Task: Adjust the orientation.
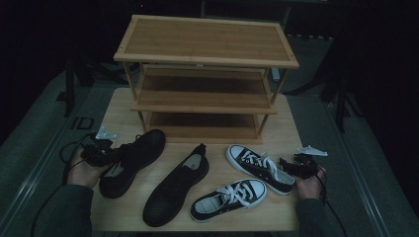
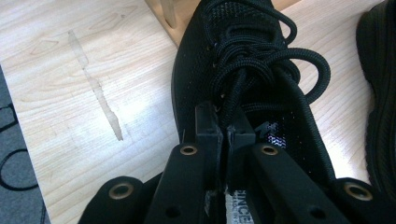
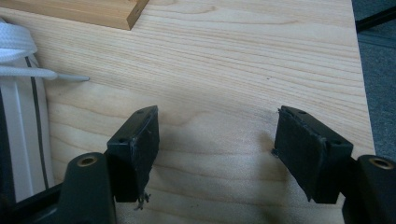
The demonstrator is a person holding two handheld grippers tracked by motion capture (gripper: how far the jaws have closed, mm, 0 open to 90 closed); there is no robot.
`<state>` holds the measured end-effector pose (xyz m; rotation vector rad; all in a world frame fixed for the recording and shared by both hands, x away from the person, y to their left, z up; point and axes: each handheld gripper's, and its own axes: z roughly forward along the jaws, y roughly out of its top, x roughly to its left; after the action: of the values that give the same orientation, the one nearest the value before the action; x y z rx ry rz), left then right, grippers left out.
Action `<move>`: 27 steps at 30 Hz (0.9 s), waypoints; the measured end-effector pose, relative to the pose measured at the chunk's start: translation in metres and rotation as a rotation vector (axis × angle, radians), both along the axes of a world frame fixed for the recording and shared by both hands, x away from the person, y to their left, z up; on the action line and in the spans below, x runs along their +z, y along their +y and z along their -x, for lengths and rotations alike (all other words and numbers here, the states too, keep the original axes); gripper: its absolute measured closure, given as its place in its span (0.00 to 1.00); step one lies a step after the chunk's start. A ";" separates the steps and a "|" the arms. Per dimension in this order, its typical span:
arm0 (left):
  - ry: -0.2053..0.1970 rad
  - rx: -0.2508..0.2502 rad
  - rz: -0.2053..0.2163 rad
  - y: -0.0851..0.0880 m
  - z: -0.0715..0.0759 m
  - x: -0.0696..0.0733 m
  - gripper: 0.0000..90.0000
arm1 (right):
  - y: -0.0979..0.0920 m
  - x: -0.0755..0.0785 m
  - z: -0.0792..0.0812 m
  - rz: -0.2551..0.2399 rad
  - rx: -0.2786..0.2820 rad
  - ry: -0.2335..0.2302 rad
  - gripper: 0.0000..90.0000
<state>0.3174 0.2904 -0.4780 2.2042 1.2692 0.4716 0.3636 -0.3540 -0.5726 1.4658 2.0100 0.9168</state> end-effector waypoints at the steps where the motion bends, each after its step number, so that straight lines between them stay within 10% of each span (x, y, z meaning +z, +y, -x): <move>1: 0.000 0.001 0.005 0.000 0.000 -0.001 0.96 | 0.000 0.000 0.000 0.000 0.000 0.000 0.34; 11: -0.038 0.004 0.069 -0.001 0.013 0.015 0.71 | 0.000 0.000 0.000 0.000 0.001 0.000 0.34; 27: -0.091 -0.096 0.075 -0.027 0.032 0.036 0.65 | 0.000 0.000 0.000 0.000 0.004 0.000 0.34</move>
<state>0.2849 0.2629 -0.4418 2.1451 1.1104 0.4724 0.3635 -0.3539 -0.5726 1.4628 2.0134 0.9181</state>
